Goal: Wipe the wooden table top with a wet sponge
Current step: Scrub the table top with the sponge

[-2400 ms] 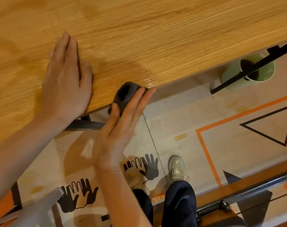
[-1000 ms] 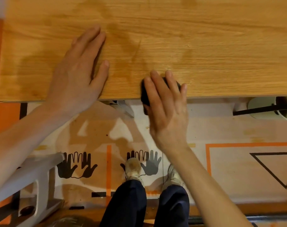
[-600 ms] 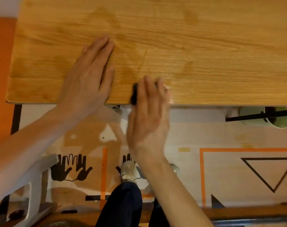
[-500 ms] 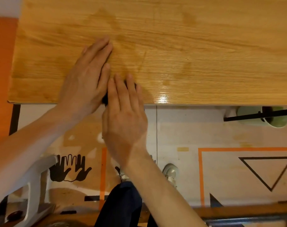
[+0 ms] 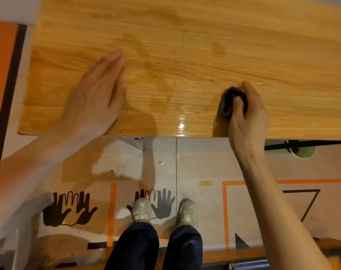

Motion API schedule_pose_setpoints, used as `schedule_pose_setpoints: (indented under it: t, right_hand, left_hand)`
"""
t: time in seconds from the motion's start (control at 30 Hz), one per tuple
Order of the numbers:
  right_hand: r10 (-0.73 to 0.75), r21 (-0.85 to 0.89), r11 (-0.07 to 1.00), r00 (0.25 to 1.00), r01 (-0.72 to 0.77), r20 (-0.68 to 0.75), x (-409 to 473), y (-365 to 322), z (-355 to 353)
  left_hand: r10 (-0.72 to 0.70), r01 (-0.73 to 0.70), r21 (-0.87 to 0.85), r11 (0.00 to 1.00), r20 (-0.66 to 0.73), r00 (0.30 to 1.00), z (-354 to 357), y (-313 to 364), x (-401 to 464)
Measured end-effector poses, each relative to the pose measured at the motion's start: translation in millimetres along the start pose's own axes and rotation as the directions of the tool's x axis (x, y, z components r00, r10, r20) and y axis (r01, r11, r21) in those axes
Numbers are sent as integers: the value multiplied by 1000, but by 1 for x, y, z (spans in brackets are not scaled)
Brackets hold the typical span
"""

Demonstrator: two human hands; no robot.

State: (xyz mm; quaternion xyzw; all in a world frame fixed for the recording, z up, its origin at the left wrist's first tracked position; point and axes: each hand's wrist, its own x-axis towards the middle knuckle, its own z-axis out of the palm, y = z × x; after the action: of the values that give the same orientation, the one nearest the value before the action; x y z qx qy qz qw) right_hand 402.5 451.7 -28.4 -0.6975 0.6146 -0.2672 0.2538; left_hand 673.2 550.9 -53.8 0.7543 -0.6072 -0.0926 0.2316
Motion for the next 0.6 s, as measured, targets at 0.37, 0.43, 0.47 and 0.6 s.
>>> schedule_pose_setpoints:
  t: [0.37, 0.43, 0.47, 0.6]
  right_hand:
    - [-326, -153, 909, 891, 387, 318, -29, 20, -5]
    - [-325, -182, 901, 891, 393, 318, 7, 15, 6]
    - [-298, -187, 914, 909, 360, 291, 26, 11, 14]
    - [-225, -129, 959, 955, 253, 195, 47, 0, 27]
  left_hand:
    - [-78, 73, 107, 992, 41, 996, 1, -18, 9]
    - [-72, 68, 105, 992, 37, 997, 1, -19, 9]
    - [-70, 66, 105, 992, 32, 997, 1, -19, 9]
    - [-69, 68, 97, 993, 11, 998, 2, -18, 9]
